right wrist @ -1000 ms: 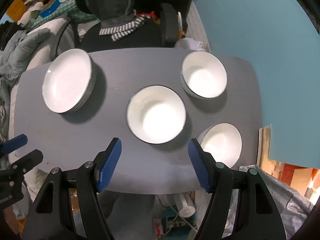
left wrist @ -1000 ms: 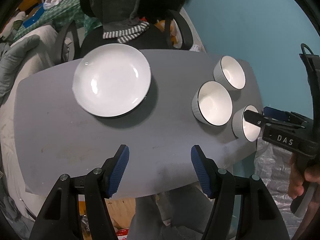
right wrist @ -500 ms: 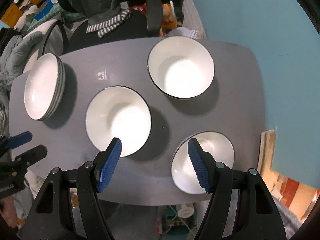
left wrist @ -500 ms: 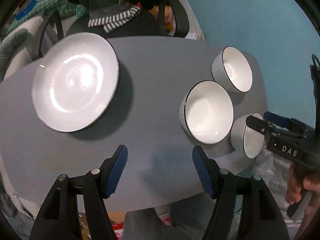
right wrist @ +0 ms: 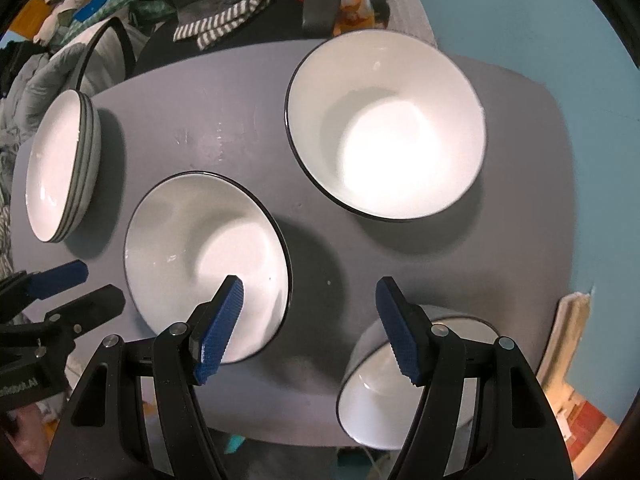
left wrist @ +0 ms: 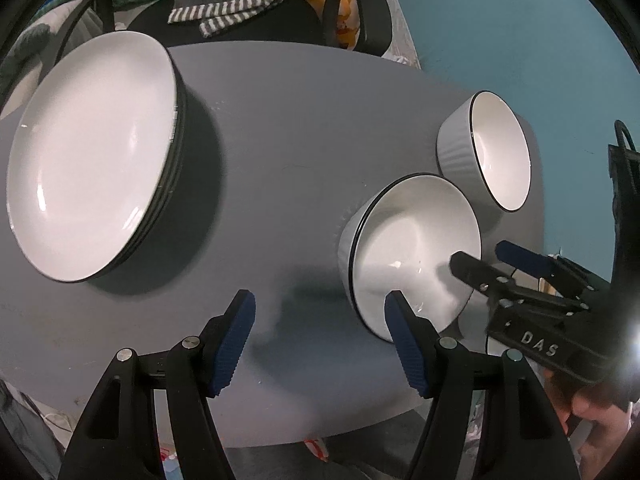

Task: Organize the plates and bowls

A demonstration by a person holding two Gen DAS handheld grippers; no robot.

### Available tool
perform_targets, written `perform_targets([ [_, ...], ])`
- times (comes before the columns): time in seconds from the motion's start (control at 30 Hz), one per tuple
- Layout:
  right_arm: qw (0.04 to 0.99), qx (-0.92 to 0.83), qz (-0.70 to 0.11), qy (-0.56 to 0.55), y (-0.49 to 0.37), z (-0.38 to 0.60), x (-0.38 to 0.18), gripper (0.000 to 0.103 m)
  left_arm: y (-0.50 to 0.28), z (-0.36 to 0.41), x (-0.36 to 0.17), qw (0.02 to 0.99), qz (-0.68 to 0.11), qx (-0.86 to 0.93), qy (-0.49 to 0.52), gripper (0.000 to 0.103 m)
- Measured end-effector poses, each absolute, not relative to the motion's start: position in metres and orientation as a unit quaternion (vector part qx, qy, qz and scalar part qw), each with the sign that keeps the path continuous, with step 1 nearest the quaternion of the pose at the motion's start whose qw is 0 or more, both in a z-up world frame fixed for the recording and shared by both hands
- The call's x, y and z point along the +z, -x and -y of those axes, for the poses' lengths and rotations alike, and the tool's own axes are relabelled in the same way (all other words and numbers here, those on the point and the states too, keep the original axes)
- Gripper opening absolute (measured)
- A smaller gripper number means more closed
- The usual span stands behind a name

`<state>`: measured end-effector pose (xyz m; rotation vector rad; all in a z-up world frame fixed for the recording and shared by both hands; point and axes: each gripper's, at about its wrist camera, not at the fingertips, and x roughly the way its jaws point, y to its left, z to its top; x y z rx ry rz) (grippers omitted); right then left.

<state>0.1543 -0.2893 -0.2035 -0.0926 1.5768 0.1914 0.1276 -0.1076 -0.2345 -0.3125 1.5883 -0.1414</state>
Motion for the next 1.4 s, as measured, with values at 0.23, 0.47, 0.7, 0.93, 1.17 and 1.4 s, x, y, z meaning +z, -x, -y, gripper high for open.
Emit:
perform_targets([
  [0.23,0.693,0.101,-0.712,0.049,-0.160,0.285,-0.214,0.068,-0.133,0.115,-0.251,0.680,-0.719,-0.060,0.133,0.068],
  [0.47,0.687,0.112,-0.716,0.049,-0.168,0.282,-0.221,0.063,-0.140,0.118,-0.262,0.669,-0.729,-0.062,0.133,0.058],
  [0.7,0.674,0.114,-0.728,0.043,-0.174,0.279,-0.230,0.041,-0.142,0.113,-0.263,0.666,-0.731,-0.062,0.137,0.041],
  [0.93,0.662,0.130,-0.737,0.043,-0.182,0.277,-0.236,0.015,-0.138,0.114,-0.266,0.656,-0.738,-0.075,0.138,0.022],
  [1.17,0.655,0.146,-0.739,0.052,-0.181,0.263,-0.240,0.009,-0.143,0.111,-0.267,0.651,-0.740,-0.079,0.149,0.011],
  [1.4,0.650,0.148,-0.743,0.057,-0.183,0.258,-0.239,0.009,-0.139,0.111,-0.263,0.656,-0.738,-0.071,0.143,0.007],
])
